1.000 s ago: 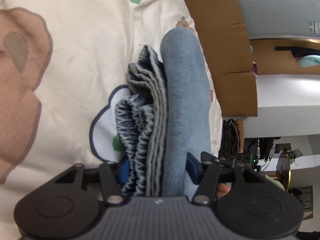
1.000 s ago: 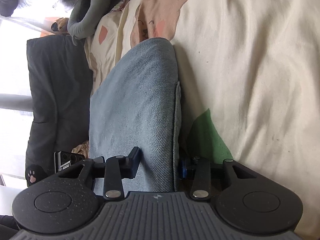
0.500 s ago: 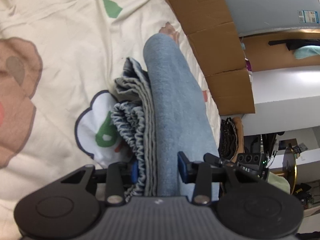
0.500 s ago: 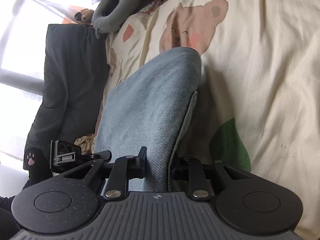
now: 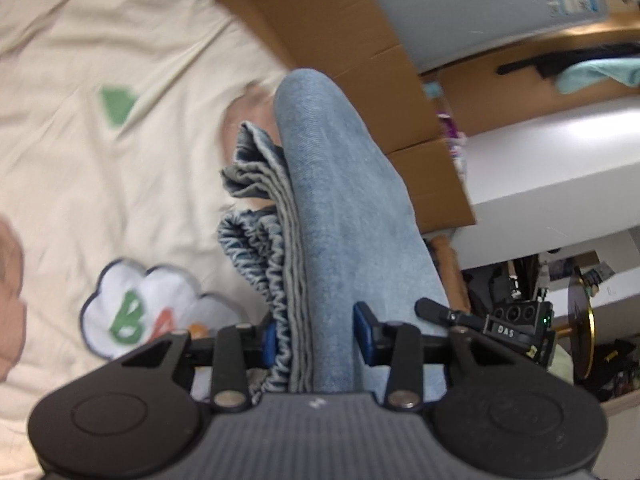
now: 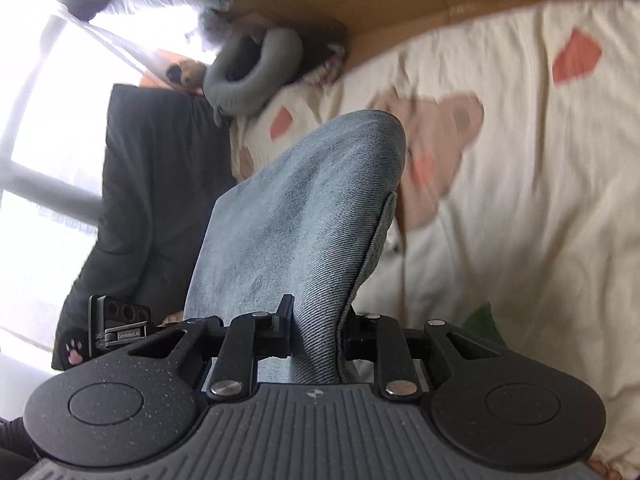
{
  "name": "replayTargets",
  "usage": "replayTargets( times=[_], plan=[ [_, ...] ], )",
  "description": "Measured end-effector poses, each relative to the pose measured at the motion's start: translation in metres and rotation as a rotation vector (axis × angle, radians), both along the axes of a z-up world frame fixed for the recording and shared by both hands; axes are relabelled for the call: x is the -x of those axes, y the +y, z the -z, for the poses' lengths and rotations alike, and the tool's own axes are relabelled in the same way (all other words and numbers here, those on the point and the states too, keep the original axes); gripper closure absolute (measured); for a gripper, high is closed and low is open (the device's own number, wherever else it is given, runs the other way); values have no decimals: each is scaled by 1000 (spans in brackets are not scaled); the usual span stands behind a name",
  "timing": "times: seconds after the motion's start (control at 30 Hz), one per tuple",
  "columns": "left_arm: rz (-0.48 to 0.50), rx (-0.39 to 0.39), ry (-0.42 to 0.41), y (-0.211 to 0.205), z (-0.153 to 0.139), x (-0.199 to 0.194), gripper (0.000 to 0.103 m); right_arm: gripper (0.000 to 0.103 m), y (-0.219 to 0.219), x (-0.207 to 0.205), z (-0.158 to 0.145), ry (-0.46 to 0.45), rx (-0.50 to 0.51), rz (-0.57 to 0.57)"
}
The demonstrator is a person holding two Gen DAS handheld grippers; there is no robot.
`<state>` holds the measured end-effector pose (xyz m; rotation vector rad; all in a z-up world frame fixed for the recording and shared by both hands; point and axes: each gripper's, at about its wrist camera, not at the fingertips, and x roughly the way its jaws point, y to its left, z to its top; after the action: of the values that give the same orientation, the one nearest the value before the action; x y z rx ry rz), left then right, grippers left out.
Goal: Fold clothes
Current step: 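Lift the folded jeans bundle off the bed with both grippers, then carry the folded jeans bundle with both grippers away from the bed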
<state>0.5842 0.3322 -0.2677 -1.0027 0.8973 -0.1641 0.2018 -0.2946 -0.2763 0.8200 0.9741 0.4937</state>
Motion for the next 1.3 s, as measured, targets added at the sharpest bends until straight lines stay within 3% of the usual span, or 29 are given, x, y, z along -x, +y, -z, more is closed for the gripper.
replayTargets(
  times=[0.3,0.67,1.0,1.3],
  plan=[
    [45,-48,-60,-22,-117,-25,63,81,-22,14,-121,-73,32,57],
    [64,-127,-60,-61,-247,-17,63,81,-28,51,-252,-138,73,98],
    [47,-155,-114,-96,-321,6,63,81,-33,93,-345,-189,136,125],
    [50,-185,-166,-124,-371,24,63,81,-34,132,-403,-233,172,167]
  ],
)
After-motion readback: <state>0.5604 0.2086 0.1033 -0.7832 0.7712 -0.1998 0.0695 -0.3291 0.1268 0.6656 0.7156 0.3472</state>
